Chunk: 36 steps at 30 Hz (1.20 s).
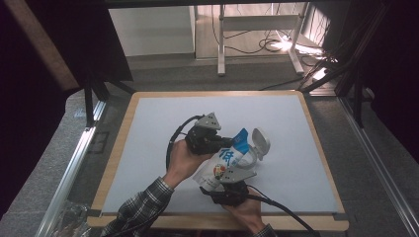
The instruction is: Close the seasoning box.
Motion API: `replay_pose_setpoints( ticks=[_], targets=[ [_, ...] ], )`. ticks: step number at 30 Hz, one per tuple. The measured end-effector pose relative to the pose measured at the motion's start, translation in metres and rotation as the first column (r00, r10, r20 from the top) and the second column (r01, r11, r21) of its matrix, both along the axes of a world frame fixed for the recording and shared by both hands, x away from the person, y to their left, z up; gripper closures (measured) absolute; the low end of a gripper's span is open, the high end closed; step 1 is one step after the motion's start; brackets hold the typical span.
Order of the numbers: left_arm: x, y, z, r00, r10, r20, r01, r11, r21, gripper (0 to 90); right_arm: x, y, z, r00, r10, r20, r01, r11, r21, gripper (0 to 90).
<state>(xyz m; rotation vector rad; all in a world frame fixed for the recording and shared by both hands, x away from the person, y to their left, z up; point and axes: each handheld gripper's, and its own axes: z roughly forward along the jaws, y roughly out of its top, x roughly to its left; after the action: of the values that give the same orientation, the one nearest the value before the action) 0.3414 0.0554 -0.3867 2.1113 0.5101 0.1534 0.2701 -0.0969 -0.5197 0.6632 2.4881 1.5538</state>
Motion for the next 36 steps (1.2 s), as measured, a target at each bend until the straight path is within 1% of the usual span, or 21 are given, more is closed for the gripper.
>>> replay_pose_setpoints(
  ticks=[4, 9, 15, 17, 18, 31, 36],
  targets=[
    [0.003, -0.001, -0.001, 1.0000, 0.000, -0.001, 0.000, 1.0000, 0.008, 90.0, 0.001, 0.000, 0.001, 1.0000, 0.008, 0.000, -0.008, 1.000, 0.007, 57.9],
    [0.005, -0.002, -0.002, 1.0000, 0.002, -0.008, -0.002, 1.0000, 0.006, 90.0, 0.001, 0.000, 0.002, 0.9999, 0.014, 0.000, -0.014, 1.000, 0.012, 58.1],
    [0.008, -0.005, -0.004, 0.9998, 0.004, -0.017, -0.004, 1.0000, 0.003, 90.0, 0.001, 0.000, 0.002, 0.9998, 0.019, -0.011, -0.019, 1.000, 0.017, 58.3],
    [0.009, -0.006, -0.004, 0.9999, -0.001, -0.015, 0.001, 0.9999, 0.010, 90.0, 0.001, 0.000, 0.003, 0.9997, 0.020, -0.012, -0.020, 1.000, 0.019, 58.3],
    [0.009, -0.007, -0.004, 0.9998, 0.002, -0.018, -0.002, 1.0000, 0.004, 90.0, 0.001, 0.000, 0.003, 0.9997, 0.021, -0.012, -0.021, 1.000, 0.020, 58.4],
    [0.014, -0.011, -0.004, 0.9997, -0.004, -0.026, 0.004, 0.9999, 0.009, 89.9, 0.001, -0.002, 0.006, 0.9996, 0.025, -0.015, -0.025, 0.999, 0.040, 58.7],
    [0.015, -0.013, -0.004, 0.9996, -0.006, -0.029, 0.006, 1.0000, 0.005, 89.9, 0.002, -0.002, 0.007, 0.9995, 0.028, -0.013, -0.028, 0.999, 0.044, 58.8]
  ],
)
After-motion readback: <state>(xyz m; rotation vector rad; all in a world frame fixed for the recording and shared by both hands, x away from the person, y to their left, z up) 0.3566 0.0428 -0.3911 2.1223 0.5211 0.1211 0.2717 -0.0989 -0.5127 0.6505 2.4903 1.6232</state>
